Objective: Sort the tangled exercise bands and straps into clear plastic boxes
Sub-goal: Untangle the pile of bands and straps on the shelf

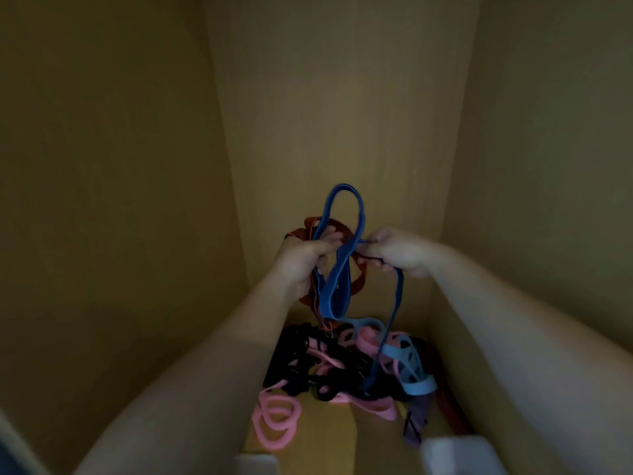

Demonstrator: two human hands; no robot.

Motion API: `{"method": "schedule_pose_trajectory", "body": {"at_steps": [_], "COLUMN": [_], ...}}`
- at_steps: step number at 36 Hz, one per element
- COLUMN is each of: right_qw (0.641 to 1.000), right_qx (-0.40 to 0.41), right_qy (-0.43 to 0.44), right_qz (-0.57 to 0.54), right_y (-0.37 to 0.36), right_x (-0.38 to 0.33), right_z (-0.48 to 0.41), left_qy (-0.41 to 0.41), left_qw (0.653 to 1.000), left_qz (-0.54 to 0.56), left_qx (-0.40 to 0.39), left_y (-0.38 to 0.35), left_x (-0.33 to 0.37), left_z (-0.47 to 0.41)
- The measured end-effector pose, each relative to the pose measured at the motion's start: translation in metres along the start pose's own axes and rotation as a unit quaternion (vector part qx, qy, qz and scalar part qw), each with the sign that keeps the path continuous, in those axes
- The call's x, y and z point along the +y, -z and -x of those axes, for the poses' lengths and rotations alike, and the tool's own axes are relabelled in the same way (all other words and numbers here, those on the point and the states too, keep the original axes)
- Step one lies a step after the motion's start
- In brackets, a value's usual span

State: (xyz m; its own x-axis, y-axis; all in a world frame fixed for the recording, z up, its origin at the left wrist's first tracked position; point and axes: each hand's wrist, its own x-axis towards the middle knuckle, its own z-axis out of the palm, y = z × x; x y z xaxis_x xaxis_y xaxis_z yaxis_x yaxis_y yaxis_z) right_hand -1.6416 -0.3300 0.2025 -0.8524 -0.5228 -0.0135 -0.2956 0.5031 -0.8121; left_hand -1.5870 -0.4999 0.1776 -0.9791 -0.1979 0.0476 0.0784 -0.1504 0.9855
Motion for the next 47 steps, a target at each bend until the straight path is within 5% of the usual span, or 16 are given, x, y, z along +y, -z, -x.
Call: {"method": "schedule_pose_trajectory", "body": {"at_steps": [7, 11, 16, 21, 28, 38, 47], "right_qw": [0.995, 0.983, 0.975, 0.978, 0.955, 0.927, 0.891], "right_qx": [0.076, 0.113, 0.09, 0.064, 0.006, -0.013, 0.007], "right_qy": [-0.051, -0.117, -0.19, -0.198, -0.134, -0.06, -0.054], "right_qz": [0.025, 0.085, 0.073, -0.034, -0.265, -0.37, -0.45], "right_y": [0.001, 0.011, 0.022, 0.018, -0.004, -0.034, -0.05], "right_x": [0.004, 0.009, 0.013, 0.019, 0.004, -0.028, -0.041], "right_z": [0.001, 0.002, 0.006, 0.004, -0.005, -0.013, -0.027], "left_qy": [0.035, 0.092, 0.14, 0.176, 0.089, 0.01, 0.025], "left_qw": [0.998, 0.986, 0.974, 0.974, 0.996, 0.996, 0.995], "left_qz": [-0.008, -0.001, -0.031, -0.008, 0.023, -0.078, -0.077], "left_qx": [0.049, 0.143, 0.176, 0.146, 0.016, -0.031, -0.062], "left_y": [0.015, 0.038, 0.068, 0.072, 0.042, 0.024, 0.017], "left_x": [-0.015, -0.007, -0.01, -0.022, -0.038, -0.059, -0.067], "left_z": [0.002, -0.003, -0.005, 0.001, 0.015, 0.032, 0.038]}}
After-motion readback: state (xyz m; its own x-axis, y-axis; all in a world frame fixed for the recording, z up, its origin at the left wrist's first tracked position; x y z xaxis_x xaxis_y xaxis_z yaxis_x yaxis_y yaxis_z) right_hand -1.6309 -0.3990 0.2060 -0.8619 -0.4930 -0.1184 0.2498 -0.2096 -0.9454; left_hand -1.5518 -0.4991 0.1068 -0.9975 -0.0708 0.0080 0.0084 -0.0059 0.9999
